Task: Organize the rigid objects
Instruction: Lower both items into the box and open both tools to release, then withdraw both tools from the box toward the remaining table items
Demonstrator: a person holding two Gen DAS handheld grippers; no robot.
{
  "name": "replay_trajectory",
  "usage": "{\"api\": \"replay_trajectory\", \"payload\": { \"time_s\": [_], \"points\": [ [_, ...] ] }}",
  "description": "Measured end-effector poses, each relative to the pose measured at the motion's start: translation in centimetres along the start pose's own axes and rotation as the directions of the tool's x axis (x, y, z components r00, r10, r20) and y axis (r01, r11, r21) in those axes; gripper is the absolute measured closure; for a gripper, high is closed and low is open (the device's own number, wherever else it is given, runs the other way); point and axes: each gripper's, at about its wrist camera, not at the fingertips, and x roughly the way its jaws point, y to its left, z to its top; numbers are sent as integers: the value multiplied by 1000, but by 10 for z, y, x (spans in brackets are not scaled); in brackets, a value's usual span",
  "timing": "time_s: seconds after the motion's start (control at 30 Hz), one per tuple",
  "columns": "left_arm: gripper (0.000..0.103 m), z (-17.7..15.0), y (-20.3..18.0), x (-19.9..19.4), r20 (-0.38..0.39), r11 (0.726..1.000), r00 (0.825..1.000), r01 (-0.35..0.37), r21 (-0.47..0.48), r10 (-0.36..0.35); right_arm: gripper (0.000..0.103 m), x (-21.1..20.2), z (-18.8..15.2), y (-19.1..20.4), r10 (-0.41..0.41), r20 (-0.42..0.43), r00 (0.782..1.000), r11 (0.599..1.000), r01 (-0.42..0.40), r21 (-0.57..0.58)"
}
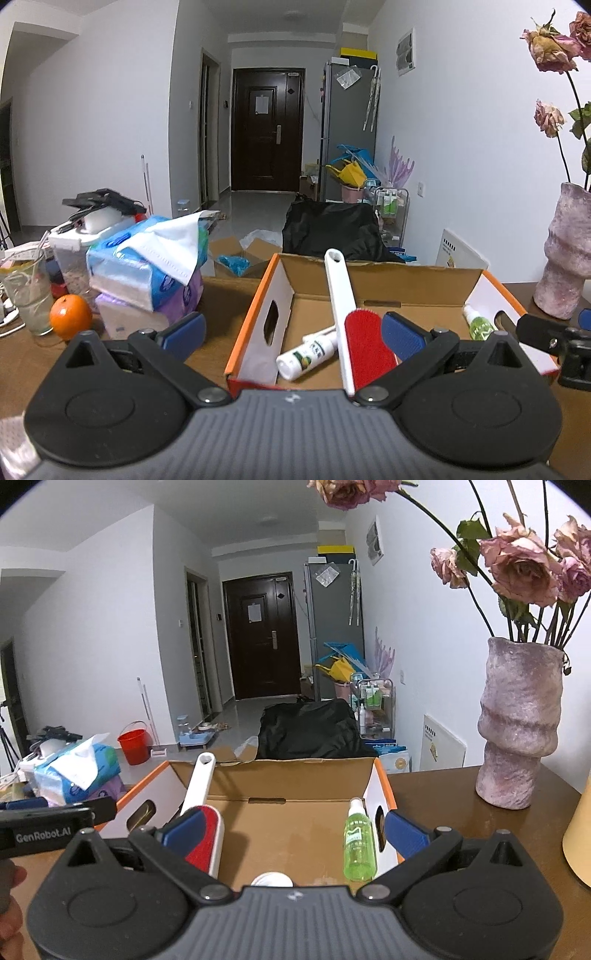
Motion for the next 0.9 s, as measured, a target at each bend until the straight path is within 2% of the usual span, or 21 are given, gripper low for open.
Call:
{"api": "replay_trajectory", "payload": {
  "time_s": [0.5,0.9],
  "points": [
    [0,-24,25,-50,29,999,999,-30,-17,31,0,-57,-18,-2,33,63,997,999,-31,-25],
    [0,-43,51,-89,32,998,998,-59,-31,60,0,-101,-44,-14,-12,66,998,998,16,-55]
  ]
}}
